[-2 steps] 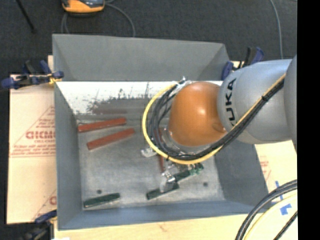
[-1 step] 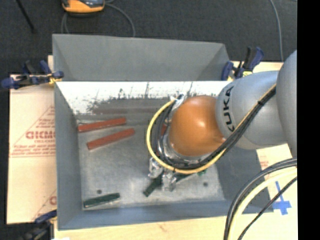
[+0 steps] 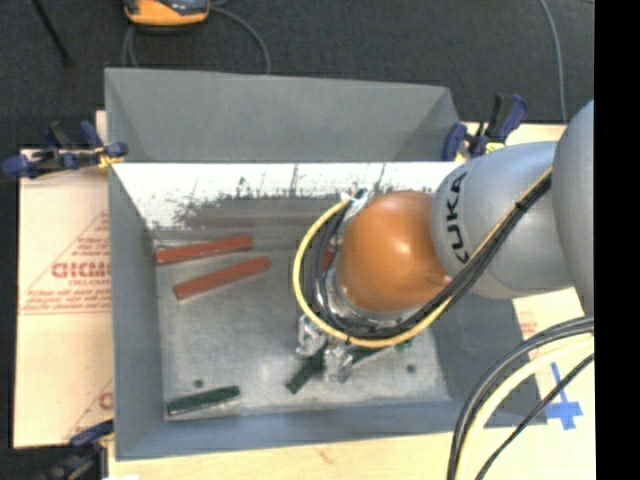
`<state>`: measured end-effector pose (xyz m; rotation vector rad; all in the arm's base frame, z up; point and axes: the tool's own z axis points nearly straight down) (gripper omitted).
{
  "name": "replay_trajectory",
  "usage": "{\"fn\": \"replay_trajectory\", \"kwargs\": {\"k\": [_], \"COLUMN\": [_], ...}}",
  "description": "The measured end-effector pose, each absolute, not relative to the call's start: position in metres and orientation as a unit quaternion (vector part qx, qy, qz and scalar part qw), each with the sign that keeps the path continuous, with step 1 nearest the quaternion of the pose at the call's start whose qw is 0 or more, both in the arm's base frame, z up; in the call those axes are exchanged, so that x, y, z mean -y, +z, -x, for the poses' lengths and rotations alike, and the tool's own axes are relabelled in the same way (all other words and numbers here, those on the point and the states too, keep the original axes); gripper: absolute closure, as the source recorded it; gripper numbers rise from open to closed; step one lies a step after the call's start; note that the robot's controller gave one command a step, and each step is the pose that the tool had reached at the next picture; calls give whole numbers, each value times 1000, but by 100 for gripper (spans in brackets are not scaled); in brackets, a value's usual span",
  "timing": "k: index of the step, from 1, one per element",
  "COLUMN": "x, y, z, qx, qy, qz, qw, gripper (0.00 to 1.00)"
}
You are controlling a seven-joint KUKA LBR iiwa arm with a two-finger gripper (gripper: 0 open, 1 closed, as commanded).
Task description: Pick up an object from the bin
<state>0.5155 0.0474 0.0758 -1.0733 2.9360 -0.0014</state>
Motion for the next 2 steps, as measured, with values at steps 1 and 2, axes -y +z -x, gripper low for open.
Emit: {"fn": "replay_trajectory", "kwargs": {"k": [1, 2], "x": [-80, -80], "y": [236, 234], "z": [-499, -498], "qx": [-912, -912], "qy": [0, 0], "qz": [411, 409], "qw": [3, 1], "gripper": [100, 0]}}
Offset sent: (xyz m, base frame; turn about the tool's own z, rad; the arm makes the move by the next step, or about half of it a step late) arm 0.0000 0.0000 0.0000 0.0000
